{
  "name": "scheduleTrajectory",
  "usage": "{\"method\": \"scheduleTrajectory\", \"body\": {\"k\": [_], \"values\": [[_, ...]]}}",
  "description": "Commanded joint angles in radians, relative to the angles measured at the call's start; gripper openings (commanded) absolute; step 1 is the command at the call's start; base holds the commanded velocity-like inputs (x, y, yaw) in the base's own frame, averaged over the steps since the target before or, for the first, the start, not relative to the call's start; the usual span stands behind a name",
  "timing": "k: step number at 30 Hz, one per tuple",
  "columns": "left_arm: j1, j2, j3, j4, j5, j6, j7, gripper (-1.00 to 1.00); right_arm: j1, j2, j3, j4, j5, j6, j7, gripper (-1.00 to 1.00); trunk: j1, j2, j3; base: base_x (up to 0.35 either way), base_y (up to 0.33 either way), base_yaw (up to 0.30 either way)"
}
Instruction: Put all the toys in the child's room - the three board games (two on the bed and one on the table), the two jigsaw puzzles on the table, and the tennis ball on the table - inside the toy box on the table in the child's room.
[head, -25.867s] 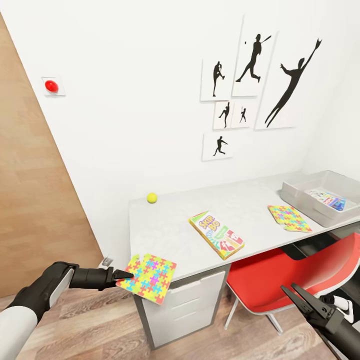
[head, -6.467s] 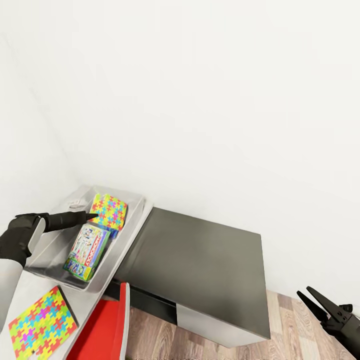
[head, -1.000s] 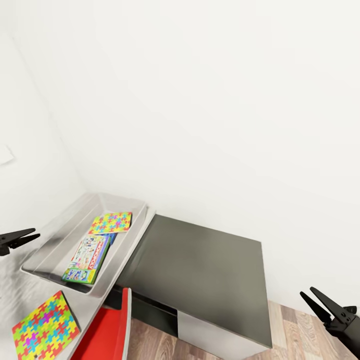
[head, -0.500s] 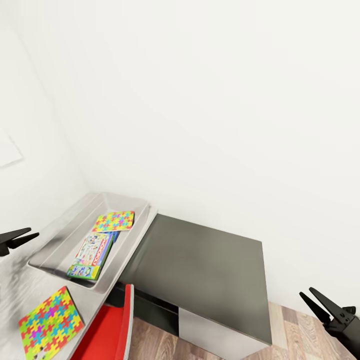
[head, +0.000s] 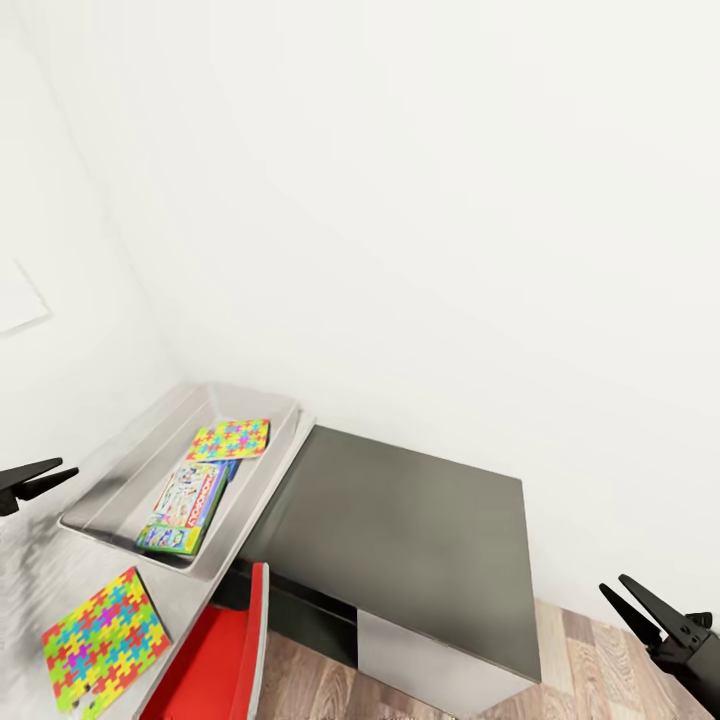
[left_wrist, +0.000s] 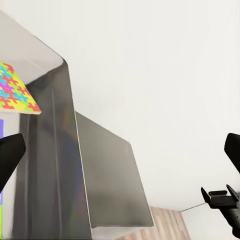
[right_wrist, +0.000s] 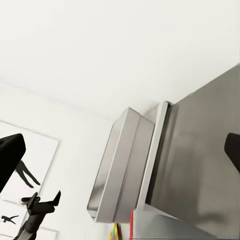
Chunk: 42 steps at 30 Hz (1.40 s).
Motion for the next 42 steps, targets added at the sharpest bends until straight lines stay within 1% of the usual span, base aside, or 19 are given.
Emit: {"method": "scheduleTrajectory", "body": {"k": [1,10,22,37,42], "values": [[-0.001,0.0,0.0,0.0,0.0,0.011,-0.004,1.0,0.0,0.0,0.0,-0.001,-0.005,0.006,-0.001,1.0,0.0,-0.002,-0.002,-0.159,0.0,0.0],[0.0,0.0,0.0,-0.002,0.0,0.01,-0.004,1.0,0.0,-0.001,-0.001,-0.003,-0.01,0.007,-0.002,1.0,0.0,-0.002,-0.001,-0.263,-0.047,0.0],[0.001,0.0,0.0,-0.002,0.0,0.009,-0.004,1.0,0.0,0.0,-0.001,-0.007,-0.011,0.006,-0.003,1.0,0.0,-0.002,0.01,-0.264,-0.157,0.004],[0.002,0.0,0.0,-0.002,0.0,0.009,-0.004,1.0,0.0,-0.001,-0.001,-0.009,-0.011,0.006,-0.003,1.0,0.0,-0.002,0.011,-0.037,-0.031,0.001],[0.002,0.0,0.0,-0.002,0.0,0.009,-0.004,1.0,0.0,0.0,-0.001,-0.011,-0.01,0.006,-0.003,1.0,0.0,-0.002,0.012,-0.115,-0.002,0.025]]}}
